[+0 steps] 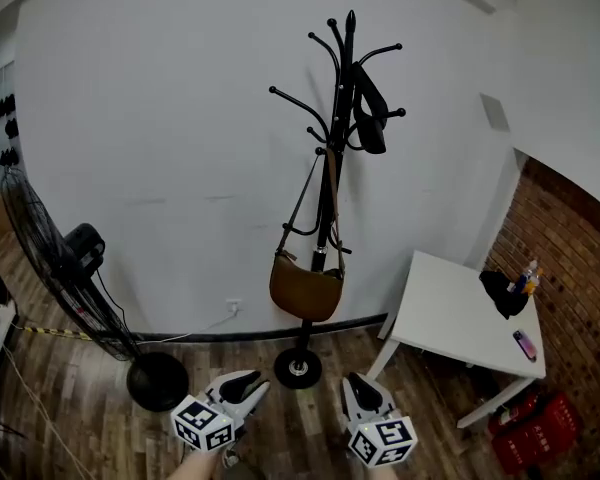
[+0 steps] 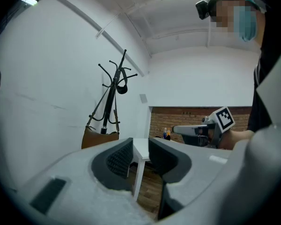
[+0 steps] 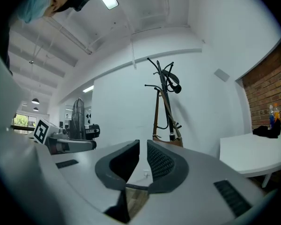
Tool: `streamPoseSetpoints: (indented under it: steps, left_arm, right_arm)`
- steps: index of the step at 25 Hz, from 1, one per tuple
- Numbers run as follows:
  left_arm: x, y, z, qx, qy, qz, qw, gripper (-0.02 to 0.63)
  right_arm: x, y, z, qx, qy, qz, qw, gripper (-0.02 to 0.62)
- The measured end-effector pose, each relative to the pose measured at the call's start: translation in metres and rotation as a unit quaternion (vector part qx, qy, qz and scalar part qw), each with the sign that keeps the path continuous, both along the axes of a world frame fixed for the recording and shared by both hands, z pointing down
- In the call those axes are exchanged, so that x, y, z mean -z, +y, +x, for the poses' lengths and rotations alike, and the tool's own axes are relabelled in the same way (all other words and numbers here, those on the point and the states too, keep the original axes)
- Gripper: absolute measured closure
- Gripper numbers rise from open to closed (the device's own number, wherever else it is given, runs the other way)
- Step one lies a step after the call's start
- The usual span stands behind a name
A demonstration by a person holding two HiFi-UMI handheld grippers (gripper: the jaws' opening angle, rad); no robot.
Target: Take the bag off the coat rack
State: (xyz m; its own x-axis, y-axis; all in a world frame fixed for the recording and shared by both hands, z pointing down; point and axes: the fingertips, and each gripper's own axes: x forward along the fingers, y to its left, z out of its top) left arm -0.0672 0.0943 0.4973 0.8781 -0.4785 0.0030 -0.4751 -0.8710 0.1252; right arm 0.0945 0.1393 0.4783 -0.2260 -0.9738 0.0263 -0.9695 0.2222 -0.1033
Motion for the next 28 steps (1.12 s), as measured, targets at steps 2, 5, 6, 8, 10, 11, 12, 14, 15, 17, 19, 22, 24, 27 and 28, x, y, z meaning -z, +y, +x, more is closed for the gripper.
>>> streamPoseSetpoints:
  steps: [2, 5, 6, 8, 10, 11, 12, 14, 15, 17, 19, 22, 24, 27, 28]
  left_arm:
    - [-0.002, -0.01, -0.001, 0.001, 0.002, -0.002, 1.0, 0.452]
    - [-0.006, -0.029, 0.0, -0.003, 0.003, -0.007, 1.0, 0.412]
    - [-0.007, -0.038, 0.0, -0.005, 0.003, -0.008, 0.9999, 0.401]
    - [-0.01, -0.058, 0.001, -0.01, 0.001, -0.014, 0.9999, 0.383]
    - [-0.014, -0.078, 0.005, -0.017, -0.004, -0.02, 0.9996, 0.366]
    - [-0.016, -0.087, 0.009, -0.022, -0.008, -0.022, 0.9995, 0.355]
    - [-0.017, -0.097, 0.013, -0.029, -0.012, -0.023, 0.9992, 0.35]
    - [-0.019, -0.117, 0.018, -0.042, -0.016, -0.024, 0.9987, 0.34]
    - [-0.02, -0.129, 0.018, -0.048, -0.017, -0.024, 0.9984, 0.337]
    - [-0.024, -0.152, 0.019, -0.059, -0.025, -0.021, 0.9977, 0.336]
    - [-0.027, -0.172, 0.021, -0.067, -0.029, -0.023, 0.997, 0.333]
    - [-0.028, -0.197, 0.022, -0.074, -0.029, -0.026, 0.9965, 0.331]
    - [-0.028, -0.213, 0.019, -0.076, -0.03, -0.025, 0.9963, 0.331]
    - [-0.029, -0.236, 0.014, -0.082, -0.03, -0.024, 0.9959, 0.331]
    - [-0.029, -0.243, 0.012, -0.083, -0.031, -0.024, 0.9958, 0.331]
  right_arm:
    - [-0.001, -0.011, 0.001, -0.007, 0.002, -0.002, 1.0, 0.516]
    - [-0.004, -0.03, 0.0, -0.014, 0.002, -0.007, 1.0, 0.476]
    - [-0.005, -0.038, 0.0, -0.017, 0.004, -0.01, 1.0, 0.468]
    - [-0.008, -0.056, 0.0, -0.025, 0.012, -0.018, 0.999, 0.462]
    - [-0.015, -0.073, 0.003, -0.035, 0.016, -0.028, 0.999, 0.458]
    - [-0.017, -0.081, 0.006, -0.042, 0.016, -0.032, 0.998, 0.456]
    - [-0.019, -0.089, 0.009, -0.05, 0.016, -0.035, 0.998, 0.451]
    - [-0.023, -0.108, 0.014, -0.067, 0.015, -0.041, 0.997, 0.442]
    - [-0.024, -0.119, 0.015, -0.074, 0.014, -0.042, 0.996, 0.44]
    - [-0.024, -0.14, 0.016, -0.088, 0.014, -0.041, 0.995, 0.439]
    - [-0.021, -0.156, 0.018, -0.102, 0.015, -0.038, 0.994, 0.437]
    - [-0.021, -0.177, 0.022, -0.117, 0.016, -0.038, 0.992, 0.437]
    - [-0.021, -0.191, 0.021, -0.126, 0.018, -0.037, 0.991, 0.437]
    - [-0.021, -0.212, 0.019, -0.14, 0.019, -0.034, 0.989, 0.437]
    - [-0.021, -0.218, 0.019, -0.143, 0.019, -0.033, 0.989, 0.437]
